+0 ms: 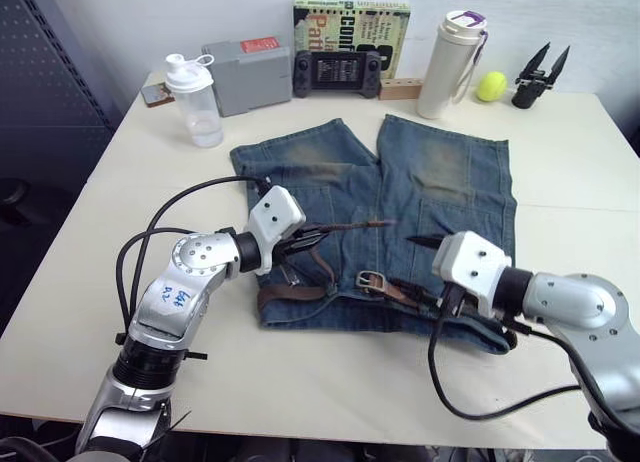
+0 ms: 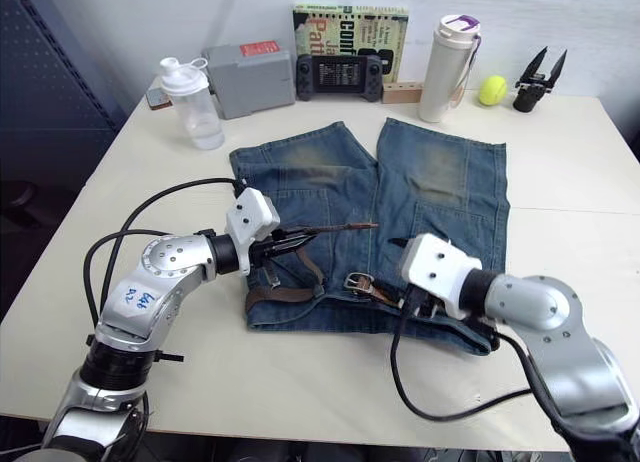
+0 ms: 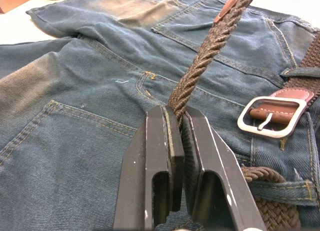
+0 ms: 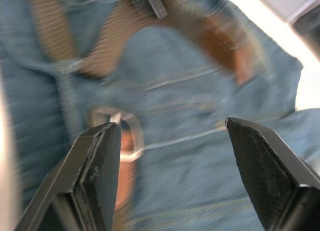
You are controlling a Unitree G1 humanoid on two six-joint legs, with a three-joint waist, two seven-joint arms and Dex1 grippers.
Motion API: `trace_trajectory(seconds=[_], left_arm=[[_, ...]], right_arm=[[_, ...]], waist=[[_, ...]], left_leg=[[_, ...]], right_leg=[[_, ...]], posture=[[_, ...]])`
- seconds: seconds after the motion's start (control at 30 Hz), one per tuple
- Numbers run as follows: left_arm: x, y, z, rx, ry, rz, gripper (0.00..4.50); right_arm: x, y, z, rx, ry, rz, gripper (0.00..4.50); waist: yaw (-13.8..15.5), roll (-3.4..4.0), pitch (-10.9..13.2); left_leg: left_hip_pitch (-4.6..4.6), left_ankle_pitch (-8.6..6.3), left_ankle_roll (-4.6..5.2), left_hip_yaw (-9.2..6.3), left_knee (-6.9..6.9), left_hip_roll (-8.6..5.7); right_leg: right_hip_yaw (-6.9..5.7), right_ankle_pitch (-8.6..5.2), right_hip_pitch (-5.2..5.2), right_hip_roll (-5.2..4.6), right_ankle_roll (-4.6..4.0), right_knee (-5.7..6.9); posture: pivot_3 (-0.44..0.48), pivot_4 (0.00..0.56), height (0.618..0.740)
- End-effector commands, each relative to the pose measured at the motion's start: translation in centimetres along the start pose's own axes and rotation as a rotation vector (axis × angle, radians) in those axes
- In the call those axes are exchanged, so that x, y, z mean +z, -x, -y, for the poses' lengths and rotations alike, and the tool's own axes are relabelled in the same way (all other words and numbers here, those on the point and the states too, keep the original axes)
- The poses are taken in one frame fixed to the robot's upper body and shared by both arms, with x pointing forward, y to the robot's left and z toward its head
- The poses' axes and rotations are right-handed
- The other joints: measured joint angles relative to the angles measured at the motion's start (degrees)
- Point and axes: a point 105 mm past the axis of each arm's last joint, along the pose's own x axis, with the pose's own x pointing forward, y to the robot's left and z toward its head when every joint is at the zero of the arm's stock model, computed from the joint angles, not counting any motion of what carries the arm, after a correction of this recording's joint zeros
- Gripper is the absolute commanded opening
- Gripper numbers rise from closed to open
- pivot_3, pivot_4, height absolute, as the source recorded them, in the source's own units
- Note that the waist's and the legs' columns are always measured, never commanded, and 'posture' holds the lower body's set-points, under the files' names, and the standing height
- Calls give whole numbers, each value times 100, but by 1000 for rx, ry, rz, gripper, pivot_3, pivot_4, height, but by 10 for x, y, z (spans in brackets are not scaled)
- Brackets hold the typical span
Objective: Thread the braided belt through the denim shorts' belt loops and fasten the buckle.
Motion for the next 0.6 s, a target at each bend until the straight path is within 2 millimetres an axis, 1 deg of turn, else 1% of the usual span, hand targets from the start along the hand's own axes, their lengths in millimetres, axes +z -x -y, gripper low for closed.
trace_trajectory(seconds=[0.03,0.17,0.3,0.37,0.43,0.57,0.6], left_arm=[[12,3,-2,20,-12,35,0],[13,2,-3,31,-6,33,0],[13,2,-3,33,-9,31,0],[13,3,-5,39,-11,28,0],[13,3,-6,44,-11,27,0],[13,3,-5,42,-10,26,0],[13,3,-5,41,-10,27,0]], right_arm=[[4,2,-8,-13,-7,10,3569],[-7,-9,-19,-20,-40,-12,3569],[-17,-18,-17,-80,-42,-44,3569],[-21,-22,-20,-84,-37,-56,3569],[-25,-24,-15,-128,-42,-72,3569],[-28,-29,-13,-151,-78,-84,3569],[-29,-29,-13,-149,-89,-88,3069]], waist=[[-6,0,0],[-7,0,0],[-2,0,0],[4,0,0],[-2,0,0],[-6,0,0],[-6,0,0]], left_leg=[[0,0,0,2,0,-1],[6,0,0,2,0,1],[5,0,0,3,0,-2],[4,0,0,3,2,-4],[4,0,0,2,1,-2],[5,0,-1,3,0,-1],[5,0,-1,3,0,-1]], right_leg=[[3,0,0,0,0,-1],[4,0,1,1,0,1],[6,0,1,-1,0,-1],[7,0,1,-2,0,-1],[6,0,1,-1,0,-1],[6,0,0,0,0,-1],[6,0,0,0,0,-1]], posture=[[0,150,731],[0,150,731],[0,150,731],[0,150,731],[0,150,731],[0,150,731],[0,150,731]])
